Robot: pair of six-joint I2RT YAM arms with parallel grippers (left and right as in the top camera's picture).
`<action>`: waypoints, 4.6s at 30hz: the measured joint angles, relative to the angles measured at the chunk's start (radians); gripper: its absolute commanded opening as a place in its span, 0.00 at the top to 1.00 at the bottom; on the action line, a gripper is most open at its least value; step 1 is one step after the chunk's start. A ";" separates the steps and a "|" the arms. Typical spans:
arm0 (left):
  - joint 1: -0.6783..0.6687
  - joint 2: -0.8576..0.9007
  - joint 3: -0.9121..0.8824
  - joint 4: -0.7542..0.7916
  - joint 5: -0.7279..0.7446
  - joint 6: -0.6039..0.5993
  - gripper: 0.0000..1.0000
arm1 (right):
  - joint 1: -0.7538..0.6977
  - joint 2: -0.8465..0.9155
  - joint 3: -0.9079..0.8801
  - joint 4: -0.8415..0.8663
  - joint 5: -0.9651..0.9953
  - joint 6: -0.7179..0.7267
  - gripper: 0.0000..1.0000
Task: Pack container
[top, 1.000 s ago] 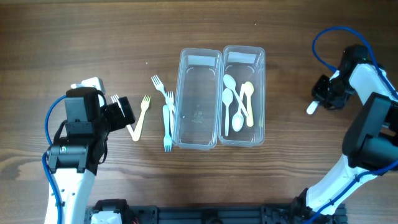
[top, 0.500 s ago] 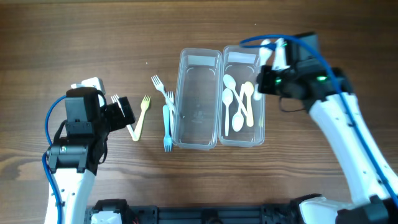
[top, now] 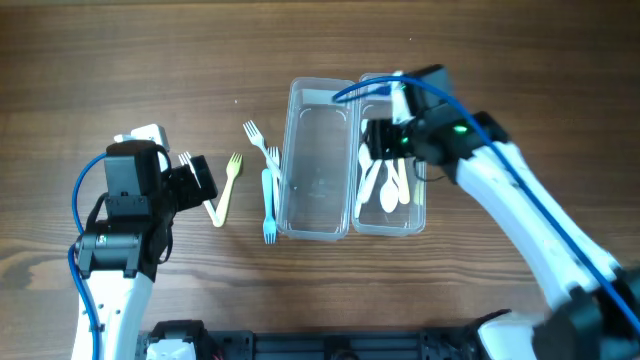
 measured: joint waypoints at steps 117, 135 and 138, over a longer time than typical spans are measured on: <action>-0.490 0.422 0.426 -0.163 -0.082 -0.158 0.24 | -0.450 -0.104 0.089 -0.113 0.121 0.024 0.00; -0.208 0.939 0.353 -0.077 0.051 -0.311 0.66 | -0.450 -0.104 0.089 -0.113 0.121 0.024 0.00; -0.207 0.934 0.336 -0.055 0.045 -0.313 0.80 | -0.450 -0.104 0.089 -0.113 0.121 0.024 0.00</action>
